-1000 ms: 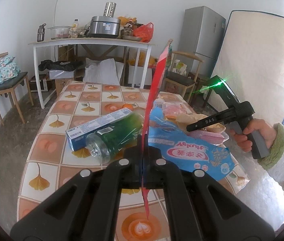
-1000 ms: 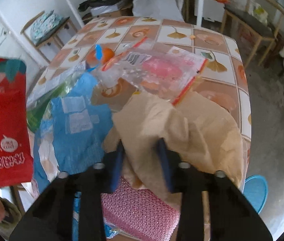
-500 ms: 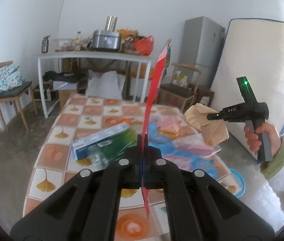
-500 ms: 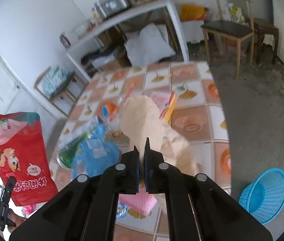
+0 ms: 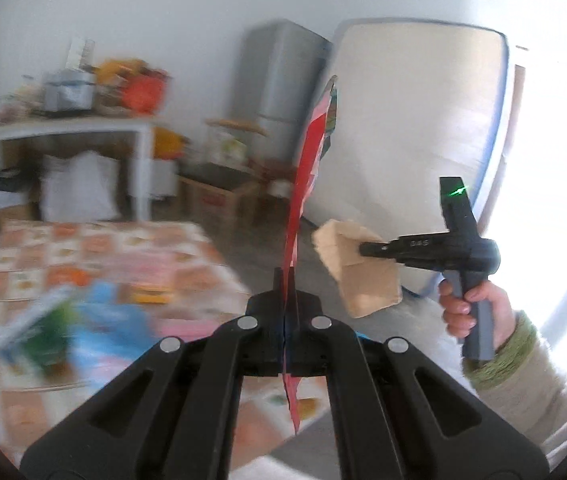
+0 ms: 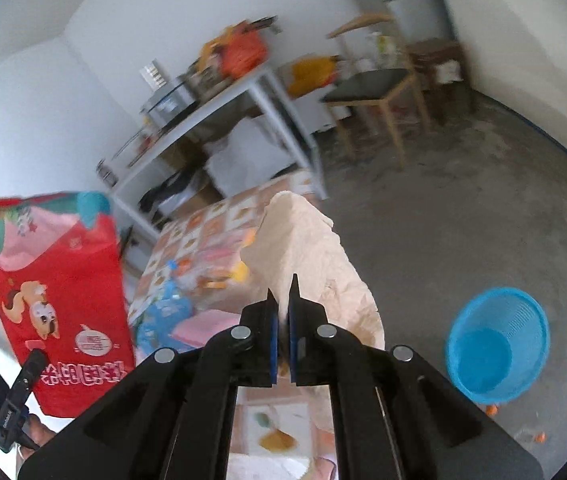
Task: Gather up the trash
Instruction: 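Drop the red packet from the left tool into the blue basket while the right tool drops the paper bag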
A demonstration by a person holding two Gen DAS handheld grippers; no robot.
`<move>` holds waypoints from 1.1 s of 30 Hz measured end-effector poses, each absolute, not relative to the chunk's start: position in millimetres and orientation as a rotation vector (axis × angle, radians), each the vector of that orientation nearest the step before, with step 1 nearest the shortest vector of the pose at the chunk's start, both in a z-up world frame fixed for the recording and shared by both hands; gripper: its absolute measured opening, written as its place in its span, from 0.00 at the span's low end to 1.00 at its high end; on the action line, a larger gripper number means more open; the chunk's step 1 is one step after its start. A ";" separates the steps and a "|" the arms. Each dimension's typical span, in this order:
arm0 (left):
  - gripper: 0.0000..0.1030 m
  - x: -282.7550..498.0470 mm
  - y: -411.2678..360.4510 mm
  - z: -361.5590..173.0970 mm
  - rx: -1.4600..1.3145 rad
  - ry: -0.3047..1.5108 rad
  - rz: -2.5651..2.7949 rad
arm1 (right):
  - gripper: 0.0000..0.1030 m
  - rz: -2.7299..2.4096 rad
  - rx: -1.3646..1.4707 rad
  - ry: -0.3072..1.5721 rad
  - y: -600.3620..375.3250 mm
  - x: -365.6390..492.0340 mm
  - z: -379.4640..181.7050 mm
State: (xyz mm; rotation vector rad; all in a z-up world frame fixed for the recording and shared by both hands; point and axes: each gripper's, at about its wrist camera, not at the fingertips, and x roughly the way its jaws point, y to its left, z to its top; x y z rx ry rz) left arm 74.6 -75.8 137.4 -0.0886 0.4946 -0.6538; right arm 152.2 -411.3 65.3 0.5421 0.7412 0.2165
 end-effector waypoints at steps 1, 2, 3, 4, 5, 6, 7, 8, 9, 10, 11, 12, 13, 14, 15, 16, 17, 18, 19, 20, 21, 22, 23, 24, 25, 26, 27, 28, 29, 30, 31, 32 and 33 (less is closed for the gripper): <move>0.00 84.2 -95.5 132.8 -0.089 0.528 -0.700 | 0.04 0.193 0.559 0.742 -423.5 146.4 59.5; 0.00 91.7 -109.9 128.9 -0.090 0.554 -0.731 | 0.04 0.174 0.576 0.745 -434.6 141.8 54.1; 0.00 103.5 -131.7 121.6 -0.091 0.599 -0.770 | 0.04 0.140 0.609 0.752 -453.6 135.1 43.8; 0.00 113.2 -147.4 115.2 -0.090 0.636 -0.790 | 0.04 0.120 0.628 0.758 -462.4 132.0 35.7; 0.00 122.8 -164.6 108.1 -0.083 0.674 -0.803 | 0.04 0.096 0.651 0.765 -473.5 128.5 26.5; 0.00 134.5 -184.4 98.2 -0.072 0.717 -0.810 | 0.04 0.062 0.682 0.775 -489.5 124.6 13.3; 0.00 145.7 -201.4 89.1 -0.062 0.754 -0.812 | 0.04 0.039 0.700 0.782 -499.1 122.8 3.7; 0.00 154.2 -217.4 80.0 -0.052 0.791 -0.807 | 0.04 0.020 0.716 0.789 -506.8 121.4 -5.8; 0.00 165.8 -239.2 67.2 -0.032 0.838 -0.796 | 0.04 -0.006 0.741 0.799 -517.5 121.1 -19.0; 0.00 173.7 -256.0 57.2 -0.010 0.870 -0.788 | 0.04 -0.029 0.767 0.809 -525.9 121.2 -31.7; 0.00 181.1 -272.0 46.7 0.010 0.901 -0.779 | 0.04 -0.054 0.800 0.820 -536.7 123.0 -47.3; 0.00 188.5 -290.5 31.1 0.030 0.940 -0.772 | 0.04 -0.074 0.823 0.830 -542.3 124.5 -60.4; 0.00 192.3 -304.4 16.9 0.043 0.972 -0.767 | 0.04 -0.085 0.844 0.838 -547.3 126.4 -71.4; 0.00 196.6 -316.5 4.4 0.051 1.000 -0.762 | 0.04 -0.097 0.869 0.850 -552.6 129.1 -83.7; 0.00 203.1 -331.7 -10.2 0.062 1.029 -0.761 | 0.04 -0.112 0.896 0.866 -559.9 132.0 -99.5; 0.00 209.7 -345.9 -24.8 0.073 1.060 -0.756 | 0.04 -0.124 0.916 0.879 -564.7 134.1 -112.2; 0.00 214.4 -355.1 -34.6 0.080 1.084 -0.749 | 0.04 -0.135 0.932 0.893 -568.5 137.1 -123.9; 0.00 221.3 -367.7 -48.8 0.084 1.118 -0.747 | 0.04 -0.153 0.946 0.907 -573.8 141.2 -137.4; 0.00 226.8 -376.3 -60.4 0.081 1.150 -0.744 | 0.04 -0.165 0.955 0.916 -578.1 143.3 -146.9; 0.00 230.7 -386.3 -70.9 0.083 1.177 -0.739 | 0.04 -0.177 0.967 0.924 -581.9 145.2 -157.2; 0.00 236.0 -397.3 -84.1 0.087 1.206 -0.739 | 0.04 -0.195 0.984 0.933 -587.3 148.4 -169.2; 0.00 241.4 -407.4 -98.7 0.094 1.234 -0.740 | 0.04 -0.207 0.995 0.938 -592.7 148.7 -178.2; 0.00 243.5 -413.7 -107.0 0.108 1.250 -0.736 | 0.04 -0.222 1.010 0.944 -597.7 153.3 -188.4; 0.00 249.6 -422.5 -119.4 0.123 1.271 -0.725 | 0.04 -0.234 1.017 0.947 -601.9 152.2 -195.4; 0.00 255.4 -430.1 -130.8 0.130 1.291 -0.721 | 0.04 -0.245 1.021 0.951 -605.7 151.3 -201.3; 0.00 257.5 -433.7 -138.6 0.133 1.304 -0.723 | 0.04 -0.264 1.023 0.948 -609.6 155.6 -208.5; 0.00 261.1 -441.7 -148.7 0.142 1.318 -0.718 | 0.05 -0.274 1.022 0.941 -614.1 156.8 -216.0; 0.08 265.0 -447.9 -157.9 0.148 1.329 -0.712 | 0.06 -0.281 1.017 0.939 -617.1 160.8 -222.1; 0.28 270.3 -455.3 -168.7 0.147 1.345 -0.703 | 0.06 -0.289 1.009 0.941 -618.5 160.0 -226.5; 0.39 275.1 -458.0 -176.8 0.150 1.350 -0.689 | 0.07 -0.291 1.010 0.947 -620.7 165.4 -236.8; 0.51 276.3 -460.4 -182.2 0.163 1.352 -0.664 | 0.10 -0.284 1.021 0.966 -622.1 171.1 -248.9; 0.51 280.5 -464.8 -187.8 0.188 1.352 -0.634 | 0.11 -0.288 1.026 0.987 -624.1 172.8 -257.4; 0.51 280.8 -465.3 -188.7 0.201 1.355 -0.624 | 0.12 -0.301 1.031 1.016 -625.4 175.5 -269.5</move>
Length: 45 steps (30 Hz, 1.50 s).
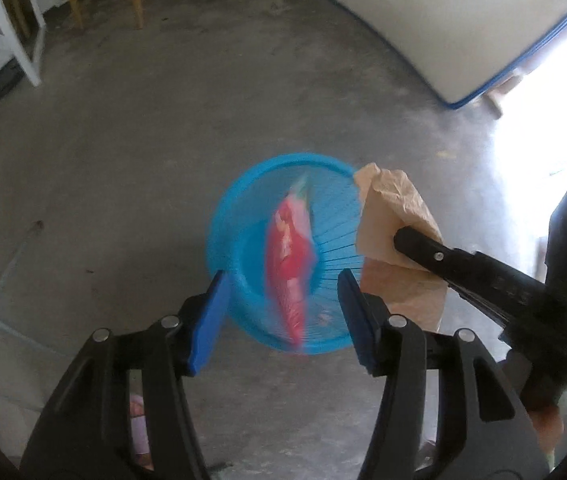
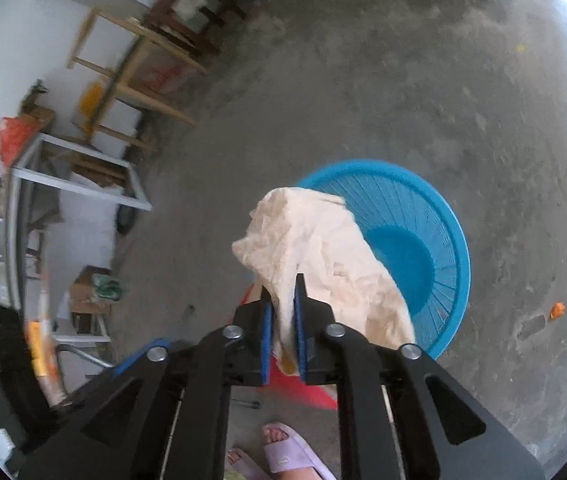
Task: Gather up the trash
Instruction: 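Drop the red packet from the left tool into the blue basket while the right tool drops the paper bag, then move both open tools back over the table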
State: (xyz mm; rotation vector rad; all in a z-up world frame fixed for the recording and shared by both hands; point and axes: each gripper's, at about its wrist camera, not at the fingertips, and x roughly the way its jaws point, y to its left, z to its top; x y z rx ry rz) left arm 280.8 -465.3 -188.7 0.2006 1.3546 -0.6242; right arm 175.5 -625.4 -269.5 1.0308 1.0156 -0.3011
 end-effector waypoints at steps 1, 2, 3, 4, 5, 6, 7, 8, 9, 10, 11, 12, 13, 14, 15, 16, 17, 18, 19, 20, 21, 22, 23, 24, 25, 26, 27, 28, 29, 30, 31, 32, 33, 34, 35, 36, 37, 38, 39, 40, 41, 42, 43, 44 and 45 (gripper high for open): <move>0.52 281.6 -462.8 -188.5 0.196 1.356 -0.623 | 0.12 -0.310 1.035 1.034 -626.5 176.5 -279.4; 0.52 282.6 -458.7 -184.6 0.177 1.352 -0.623 | 0.12 -0.316 1.037 1.045 -627.7 176.1 -285.2; 0.52 282.7 -457.2 -180.3 0.162 1.343 -0.620 | 0.12 -0.324 1.044 1.052 -629.2 174.8 -291.5; 0.53 283.4 -454.1 -173.1 0.141 1.325 -0.618 | 0.15 -0.329 1.052 1.052 -630.4 172.9 -295.5; 0.54 284.2 -451.4 -168.0 0.127 1.310 -0.621 | 0.17 -0.335 1.053 1.053 -631.3 170.6 -297.8; 0.54 282.2 -448.0 -157.0 0.112 1.287 -0.628 | 0.21 -0.352 1.052 1.054 -633.4 168.5 -300.8; 0.55 281.5 -447.7 -150.8 0.107 1.273 -0.633 | 0.24 -0.360 1.052 1.051 -635.0 166.1 -301.1; 0.55 278.3 -443.8 -141.3 0.104 1.258 -0.643 | 0.25 -0.361 1.052 1.046 -636.7 163.9 -300.6; 0.55 274.4 -441.5 -130.8 0.097 1.243 -0.661 | 0.28 -0.363 1.046 1.043 -637.5 160.7 -300.8; 0.56 269.4 -439.3 -119.7 0.095 1.229 -0.679 | 0.33 -0.367 1.036 1.039 -637.3 158.6 -298.1; 0.57 263.2 -436.4 -108.2 0.093 1.213 -0.705 | 0.34 -0.371 1.024 1.035 -637.9 156.7 -295.9; 0.58 256.2 -432.0 -97.5 0.088 1.196 -0.723 | 0.36 -0.379 1.009 1.031 -638.3 153.1 -293.7; 0.61 250.5 -426.8 -86.6 0.084 1.178 -0.738 | 0.36 -0.384 1.000 1.027 -639.0 150.9 -291.5; 0.62 240.9 -419.1 -71.0 0.087 1.158 -0.758 | 0.36 -0.386 0.991 1.021 -639.4 148.0 -289.1; 0.63 231.9 -408.4 -59.2 0.082 1.151 -0.772 | 0.36 -0.388 0.985 1.013 -639.1 144.6 -286.3; 0.65 225.8 -402.9 -49.6 0.068 1.147 -0.794 | 0.36 -0.388 0.978 1.003 -638.9 142.0 -283.5; 0.68 217.2 -391.2 -38.8 0.056 1.142 -0.815 | 0.36 -0.388 0.967 0.997 -639.1 139.6 -280.9; 0.69 206.7 -377.0 -25.5 0.046 1.133 -0.820 | 0.36 -0.392 0.952 0.994 -638.2 135.8 -278.2; 0.70 198.9 -363.7 -16.6 0.040 1.124 -0.832 | 0.36 -0.393 0.941 0.992 -636.8 132.7 -275.8; 0.71 192.4 -352.5 -10.7 0.037 1.116 -0.841 | 0.36 -0.392 0.930 0.987 -634.7 129.0 -272.6; 0.71 185.2 -340.1 -3.1 0.036 1.105 -0.836 | 0.36 -0.392 0.922 0.982 -632.4 125.8 -269.2; 0.71 176.6 -326.2 2.4 0.035 1.088 -0.835 | 0.36 -0.389 0.912 0.974 -629.4 121.3 -265.1; 0.72 167.9 -310.6 9.7 0.035 1.066 -0.835 | 0.36 -0.387 0.905 0.969 -626.5 118.4 -260.7; 0.73 161.6 -294.5 11.9 0.034 1.050 -0.828 | 0.36 -0.379 0.895 0.961 -621.3 113.3 -254.3; 0.75 153.8 -279.3 15.9 0.036 1.028 -0.822 | 0.36 -0.367 0.887 0.954 -616.9 109.2 -248.6; 0.75 146.5 -264.3 17.2 0.039 1.006 -0.806 | 0.36 -0.357 0.878 0.950 -612.7 106.6 -242.9; 0.76 141.7 -249.1 14.6 0.038 0.990 -0.779 | 0.36 -0.342 0.859 0.948 -604.6 102.6 -234.7; 0.76 135.9 -234.4 12.5 0.034 0.984 -0.759 | 0.36 -0.323 0.834 0.948 -596.6 99.1 -225.7; 0.76 130.0 -216.2 10.7 0.026 0.984 -0.735 | 0.37 -0.299 0.803 0.947 -587.3 95.8 -215.5; 0.76 127.5 -203.6 8.4 0.021 0.990 -0.709 | 0.40 -0.284 0.780 0.948 -580.8 93.5 -207.6; 0.76 123.2 -190.3 7.0 0.018 0.995 -0.675 | 0.47 -0.265 0.746 0.948 -570.7 90.4 -195.9; 0.76 117.2 -173.7 6.3 0.016 0.992 -0.636 | 0.50 -0.245 0.710 0.942 -560.4 87.1 -183.7; 0.76 111.1 -156.9 6.4 0.015 0.983 -0.598 | 0.55 -0.226 0.678 0.938 -551.2 84.5 -172.7; 0.77 105.6 -141.7 4.9 0.021 0.978 -0.551 | 0.59 -0.213 0.653 0.936 -543.4 83.8 -163.6; 0.78 103.1 -132.2 4.5 0.026 0.981 -0.526 | 0.61 -0.195 0.624 0.933 -533.7 84.0 -152.8; 0.78 99.1 -119.5 2.9 0.033 0.992 -0.501 | 0.63 -0.169 0.588 0.932 -521.4 84.7 -139.7; 0.78 97.8 -110.3 2.8 0.037 1.003 -0.491 | 0.63 -0.143 0.556 0.934 -509.9 86.8 -127.8; 0.78 94.7 -97.8 1.6 0.039 1.010 -0.485 | 0.64 -0.111 0.526 0.934 -496.8 90.1 -115.0; 0.78 92.9 -87.7 0.5 0.035 1.012 -0.472 | 0.66 -0.090 0.503 0.934 -487.3 93.0 -106.3; 0.79 91.4 -78.1 1.1 0.027 1.003 -0.453 | 0.69 -0.072 0.470 0.933 -473.6 96.9 -95.2; 0.82 89.7 -69.7 3.7 0.017 0.984 -0.430 | 0.71 -0.060 0.436 0.927 -460.7 100.5 -83.9; 0.84 84.9 -59.7 4.0 0.006 0.963 -0.414 | 0.76 -0.043 0.389 0.911 -443.2 104.8 -68.6; 0.86 83.3 -52.3 6.7 -0.008 0.940 -0.399 | 0.79 -0.030 0.356 0.898 -430.3 107.6 -56.8; 0.88 80.0 -44.2 9.5 -0.020 0.916 -0.386 | 0.86 -0.021 0.323 0.883 -417.1 110.5 -46.0; 0.91 77.0 -34.4 13.9 -0.037 0.882 -0.366 | 0.91 -0.017 0.274 0.861 -397.2 113.4 -31.4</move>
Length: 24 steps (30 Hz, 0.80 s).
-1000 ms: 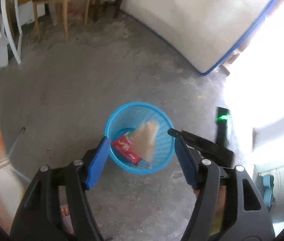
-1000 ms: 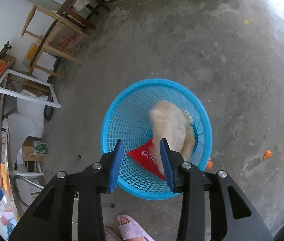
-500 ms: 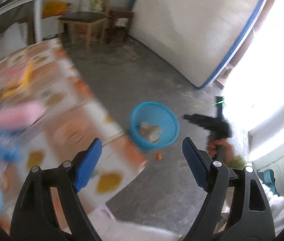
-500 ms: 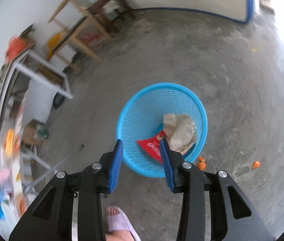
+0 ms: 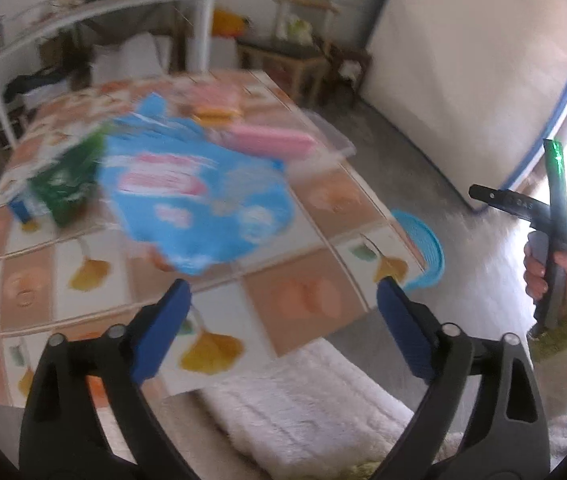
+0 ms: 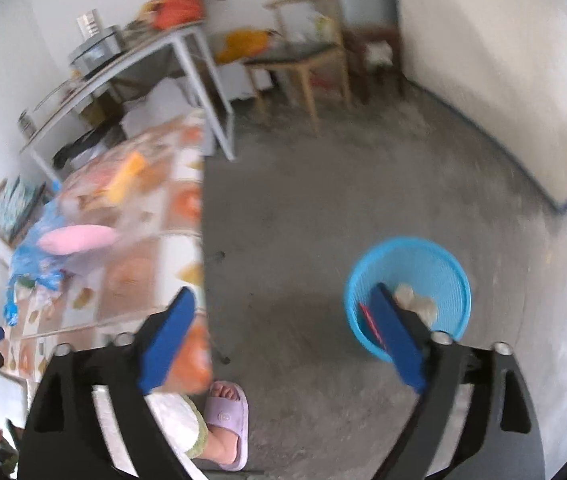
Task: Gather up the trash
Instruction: 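Move both open tools back over the table, then grasp the pink mesh sponge with the right tool while the left tool grasps the blue plastic bag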
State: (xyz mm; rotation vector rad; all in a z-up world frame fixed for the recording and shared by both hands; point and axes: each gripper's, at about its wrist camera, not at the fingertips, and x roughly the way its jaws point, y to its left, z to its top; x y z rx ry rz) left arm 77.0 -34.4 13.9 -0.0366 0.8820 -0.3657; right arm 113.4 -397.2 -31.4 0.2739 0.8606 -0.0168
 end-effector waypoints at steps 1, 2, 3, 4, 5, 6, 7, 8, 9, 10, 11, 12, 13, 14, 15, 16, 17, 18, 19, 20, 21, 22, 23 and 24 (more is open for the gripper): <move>0.92 73.8 -25.6 14.3 -0.047 0.863 -0.357 | 0.93 -0.016 0.250 0.849 -387.9 115.8 -23.7; 0.92 73.2 -17.5 16.3 -0.058 0.843 -0.351 | 0.94 -0.008 0.202 0.829 -368.4 118.3 -12.0; 0.92 69.3 -9.1 18.0 -0.071 0.824 -0.344 | 0.94 0.000 0.172 0.823 -356.3 118.9 -6.5; 0.92 63.2 -2.1 20.2 -0.080 0.813 -0.337 | 0.94 0.001 0.126 0.823 -340.5 121.5 0.2; 0.92 62.9 4.5 19.5 -0.088 0.805 -0.328 | 0.94 -0.003 0.093 0.826 -328.2 123.7 6.1; 0.92 62.4 11.6 18.3 -0.100 0.798 -0.316 | 0.94 -0.004 0.051 0.827 -314.5 126.1 12.2; 0.92 62.3 18.9 16.6 -0.117 0.789 -0.309 | 0.94 0.005 0.007 0.816 -299.3 127.8 18.8; 0.92 61.0 21.9 16.0 -0.128 0.784 -0.309 | 0.94 0.024 -0.023 0.794 -287.0 128.8 25.0; 0.92 60.1 29.0 15.3 -0.148 0.777 -0.312 | 0.94 0.044 -0.043 0.773 -277.5 128.8 29.1; 0.92 58.2 37.0 13.0 -0.164 0.773 -0.313 | 0.94 0.071 -0.063 0.750 -268.1 128.4 33.5; 0.92 59.7 43.2 10.2 -0.184 0.769 -0.315 | 0.94 0.095 -0.075 0.736 -260.8 127.1 35.9; 0.92 59.2 46.8 8.7 -0.197 0.766 -0.322 | 0.94 0.139 -0.085 0.718 -250.6 128.6 40.0; 0.92 59.9 51.0 5.6 -0.212 0.760 -0.335 | 0.94 0.170 -0.089 0.705 -243.7 130.4 42.6; 0.92 58.9 54.9 3.5 -0.223 0.756 -0.344 | 0.94 0.206 -0.093 0.687 -236.6 132.4 45.3; 0.92 60.7 58.6 1.2 -0.236 0.747 -0.357 | 0.94 0.228 -0.098 0.680 -227.0 137.0 47.3; 0.92 61.2 60.3 -0.7 -0.243 0.741 -0.365 | 0.94 0.259 -0.102 0.677 -220.6 140.2 49.3; 0.92 63.1 63.1 -2.6 -0.253 0.731 -0.382 | 0.94 0.294 -0.104 0.679 -213.1 144.7 51.4; 0.92 64.0 64.9 -4.4 -0.260 0.724 -0.394 | 0.94 0.322 -0.107 0.686 -203.9 148.8 52.7; 0.92 65.0 66.5 -5.8 -0.268 0.715 -0.409 | 0.94 0.351 -0.115 0.699 -197.6 153.3 53.0; 0.92 66.8 67.9 -6.8 -0.277 0.709 -0.420 | 0.94 0.373 -0.134 0.720 -189.7 158.8 51.9; 0.92 69.2 69.6 -7.9 -0.286 0.703 -0.427 | 0.94 0.385 -0.152 0.733 -181.0 163.7 49.5; 0.92 71.6 70.6 -8.6 -0.290 0.700 -0.432 | 0.94 0.405 -0.185 0.746 -171.9 169.2 47.4; 0.92 74.5 71.2 -9.0 -0.293 0.697 -0.440 | 0.94 0.428 -0.216 0.758 -163.4 174.1 44.8; 0.92 77.3 71.7 -9.6 -0.295 0.695 -0.445 | 0.94 0.444 -0.237 0.771 -157.5 177.3 41.4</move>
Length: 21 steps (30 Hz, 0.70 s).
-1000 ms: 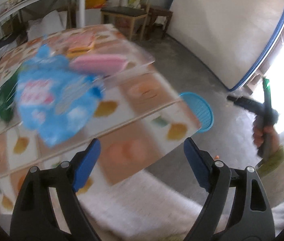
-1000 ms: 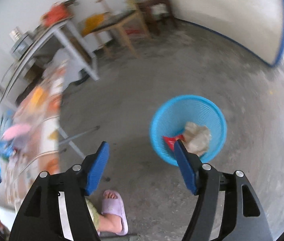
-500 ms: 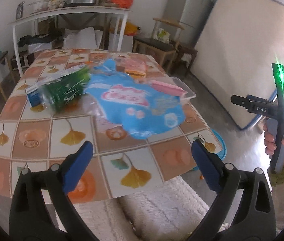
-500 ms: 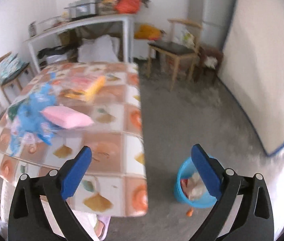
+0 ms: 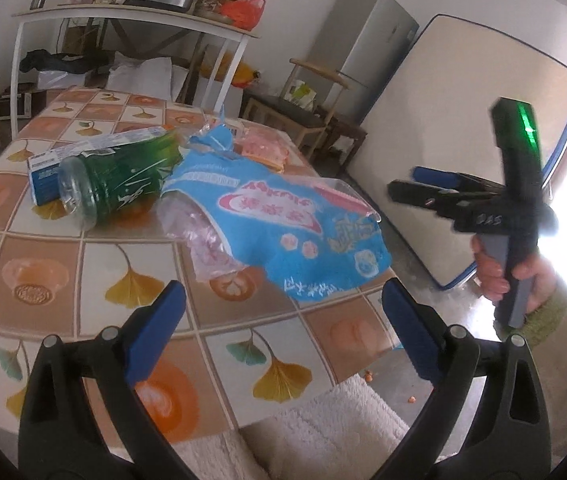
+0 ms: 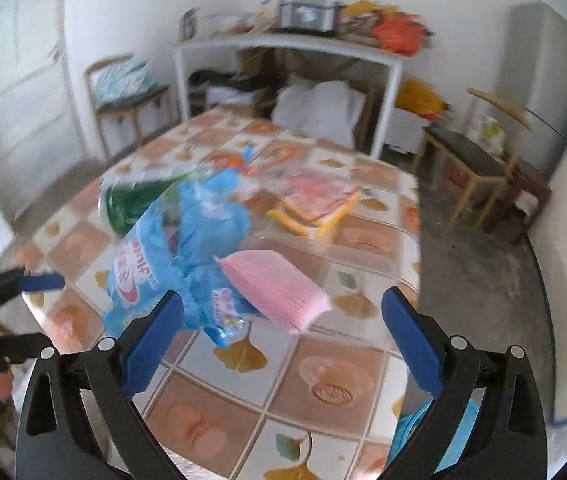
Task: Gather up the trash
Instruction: 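Grasp the pink mesh sponge with the right tool while the left tool grasps the blue plastic bag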
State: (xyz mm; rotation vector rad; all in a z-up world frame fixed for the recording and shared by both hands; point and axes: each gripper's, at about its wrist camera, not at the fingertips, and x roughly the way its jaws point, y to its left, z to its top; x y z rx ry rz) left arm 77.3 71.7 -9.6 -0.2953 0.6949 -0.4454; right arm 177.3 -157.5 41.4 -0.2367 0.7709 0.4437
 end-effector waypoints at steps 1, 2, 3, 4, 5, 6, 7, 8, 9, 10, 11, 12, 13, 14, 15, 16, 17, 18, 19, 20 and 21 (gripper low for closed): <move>0.92 80.5 72.5 -10.2 -0.297 0.694 -0.447 | 0.91 0.459 -0.260 0.789 -149.8 181.7 38.2; 0.92 83.9 72.9 -10.5 -0.300 0.692 -0.450 | 0.88 0.475 -0.284 0.806 -142.7 186.2 34.9; 0.92 85.6 73.5 -11.1 -0.303 0.690 -0.452 | 0.83 0.484 -0.306 0.821 -137.1 191.9 31.0; 0.92 87.5 74.5 -11.9 -0.309 0.687 -0.456 | 0.81 0.488 -0.329 0.833 -131.0 197.4 27.2; 0.92 89.2 75.5 -12.9 -0.317 0.686 -0.458 | 0.78 0.492 -0.354 0.845 -125.7 202.0 23.7; 0.92 91.4 76.7 -14.3 -0.327 0.688 -0.462 | 0.73 0.495 -0.370 0.856 -123.4 206.1 20.6; 0.92 93.3 77.4 -15.4 -0.337 0.690 -0.465 | 0.71 0.497 -0.386 0.873 -120.7 210.2 17.3; 0.92 94.4 78.3 -16.6 -0.342 0.691 -0.467 | 0.68 0.498 -0.399 0.890 -118.7 214.6 13.5; 0.92 94.7 78.9 -17.7 -0.345 0.692 -0.468 | 0.66 0.500 -0.408 0.901 -116.3 218.4 11.0; 0.92 94.8 79.3 -18.8 -0.347 0.693 -0.469 | 0.64 0.503 -0.420 0.916 -114.2 221.6 7.3; 0.92 95.4 79.6 -19.6 -0.348 0.694 -0.470 | 0.62 0.502 -0.428 0.926 -112.7 224.4 4.0; 0.92 95.1 80.1 -20.2 -0.349 0.695 -0.471 | 0.59 0.501 -0.431 0.942 -112.3 227.4 0.2; 0.92 95.2 80.6 -20.7 -0.350 0.696 -0.474 | 0.54 0.503 -0.425 0.960 -112.7 229.6 -2.9; 0.92 95.2 80.8 -20.9 -0.350 0.698 -0.476 | 0.51 0.507 -0.411 0.979 -113.1 232.8 -6.0; 0.92 95.4 80.6 -21.2 -0.350 0.699 -0.478 | 0.50 0.508 -0.399 0.992 -114.2 235.1 -8.3; 0.92 95.2 80.4 -21.2 -0.348 0.700 -0.480 | 0.48 0.507 -0.389 0.993 -115.4 235.3 -9.0; 0.92 94.5 80.3 -20.9 -0.346 0.699 -0.482 | 0.47 0.507 -0.385 0.988 -116.1 234.9 -8.6; 0.92 94.2 79.5 -20.1 -0.341 0.697 -0.484 | 0.45 0.506 -0.379 0.983 -116.8 233.7 -7.7; 0.92 93.6 79.0 -19.6 -0.337 0.695 -0.485 | 0.43 0.503 -0.369 0.978 -117.7 232.7 -6.3; 0.92 93.3 78.2 -18.6 -0.332 0.693 -0.488 | 0.41 0.501 -0.350 0.972 -120.1 231.6 -4.1; 0.92 93.0 77.4 -18.0 -0.329 0.690 -0.491 | 0.39 0.498 -0.336 0.967 -121.3 232.9 -2.5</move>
